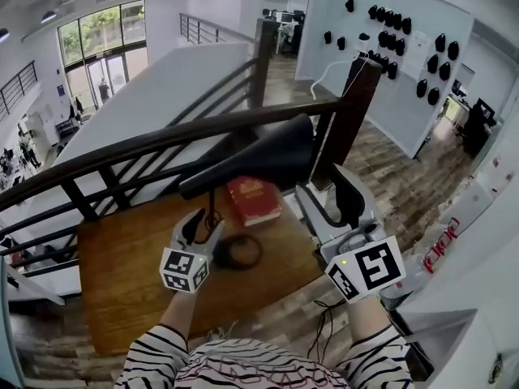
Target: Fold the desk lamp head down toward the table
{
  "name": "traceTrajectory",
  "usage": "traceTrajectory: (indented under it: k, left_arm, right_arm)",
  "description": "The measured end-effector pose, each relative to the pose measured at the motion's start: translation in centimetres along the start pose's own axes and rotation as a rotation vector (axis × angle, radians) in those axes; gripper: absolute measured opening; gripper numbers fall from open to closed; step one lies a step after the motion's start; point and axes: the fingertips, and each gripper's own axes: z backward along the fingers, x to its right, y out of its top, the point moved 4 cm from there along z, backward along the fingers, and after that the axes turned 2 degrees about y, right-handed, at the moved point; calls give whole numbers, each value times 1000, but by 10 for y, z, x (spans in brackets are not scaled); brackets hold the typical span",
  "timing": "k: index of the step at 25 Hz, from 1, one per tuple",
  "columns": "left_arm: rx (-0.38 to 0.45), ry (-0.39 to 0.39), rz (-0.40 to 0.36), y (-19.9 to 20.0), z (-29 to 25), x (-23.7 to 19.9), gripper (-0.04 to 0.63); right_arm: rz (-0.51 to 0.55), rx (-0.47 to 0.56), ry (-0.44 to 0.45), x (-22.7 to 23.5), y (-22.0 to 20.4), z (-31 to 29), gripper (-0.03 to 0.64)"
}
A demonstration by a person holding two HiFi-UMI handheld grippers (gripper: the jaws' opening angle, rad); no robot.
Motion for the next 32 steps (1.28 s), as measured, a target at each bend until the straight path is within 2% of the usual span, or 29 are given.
traceTrajectory:
  k: [7, 11, 13, 18, 20, 32]
  left_arm:
    - [-24, -75, 19, -10, -26, -24, 203]
    - [-37, -101, 18, -19, -35, -36, 101]
    - [-34, -110, 18, -21, -39, -41, 71]
    - [-55, -135, 15, -28, -49, -47, 66]
    - [-59, -137, 7, -31, -51, -49, 41]
    - [-39, -190, 35, -34, -56, -52, 38]
  right_arm:
    - [80, -6, -21, 11, 13, -50, 207]
    - [128, -42, -13, 13, 9, -76, 200]
    - [141, -65, -14, 14, 4, -85, 201]
    - [192, -83, -56, 16, -2, -98, 184]
    - [205, -83, -68, 16, -4, -99, 176]
    - [173, -102, -167, 25, -35, -89, 161]
